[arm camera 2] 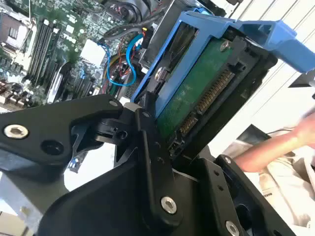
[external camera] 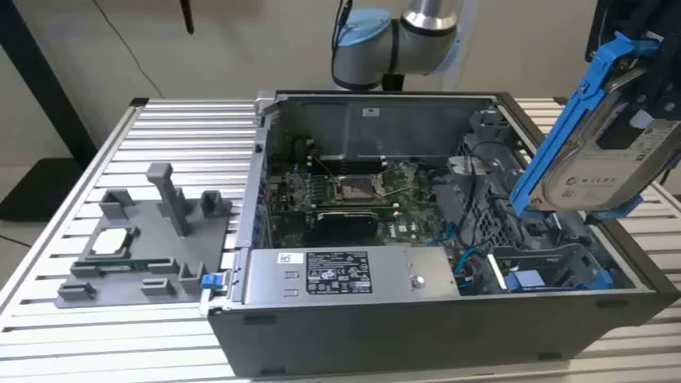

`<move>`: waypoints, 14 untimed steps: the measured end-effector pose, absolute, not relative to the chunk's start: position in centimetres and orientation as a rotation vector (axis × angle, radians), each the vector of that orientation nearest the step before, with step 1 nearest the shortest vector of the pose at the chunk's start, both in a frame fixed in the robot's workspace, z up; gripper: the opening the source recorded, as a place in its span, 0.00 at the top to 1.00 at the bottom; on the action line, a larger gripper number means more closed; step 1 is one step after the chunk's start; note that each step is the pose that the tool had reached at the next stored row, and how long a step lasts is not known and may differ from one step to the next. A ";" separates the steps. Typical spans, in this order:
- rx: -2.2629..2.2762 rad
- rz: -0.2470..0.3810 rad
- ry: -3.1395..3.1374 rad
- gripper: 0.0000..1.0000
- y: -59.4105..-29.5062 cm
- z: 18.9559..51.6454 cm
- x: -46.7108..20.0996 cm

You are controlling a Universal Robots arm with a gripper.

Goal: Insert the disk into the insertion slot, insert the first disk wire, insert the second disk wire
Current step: 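Insert the disk into the insertion slot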

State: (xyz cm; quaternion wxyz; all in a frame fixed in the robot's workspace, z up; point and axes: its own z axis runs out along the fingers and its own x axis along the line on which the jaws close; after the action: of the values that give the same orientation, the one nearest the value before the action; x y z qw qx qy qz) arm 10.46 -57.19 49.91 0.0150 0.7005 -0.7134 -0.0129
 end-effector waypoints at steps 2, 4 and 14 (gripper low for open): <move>2.180 -0.040 -2.220 1.00 -57.2 49.9 10.5; 2.180 -0.040 -2.220 1.00 -57.2 49.9 10.5; 2.180 -0.040 -2.220 1.00 -57.2 49.8 10.5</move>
State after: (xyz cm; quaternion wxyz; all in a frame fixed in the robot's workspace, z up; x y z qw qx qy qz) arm 10.47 -57.20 49.83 0.0150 0.7005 -0.7134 -0.0128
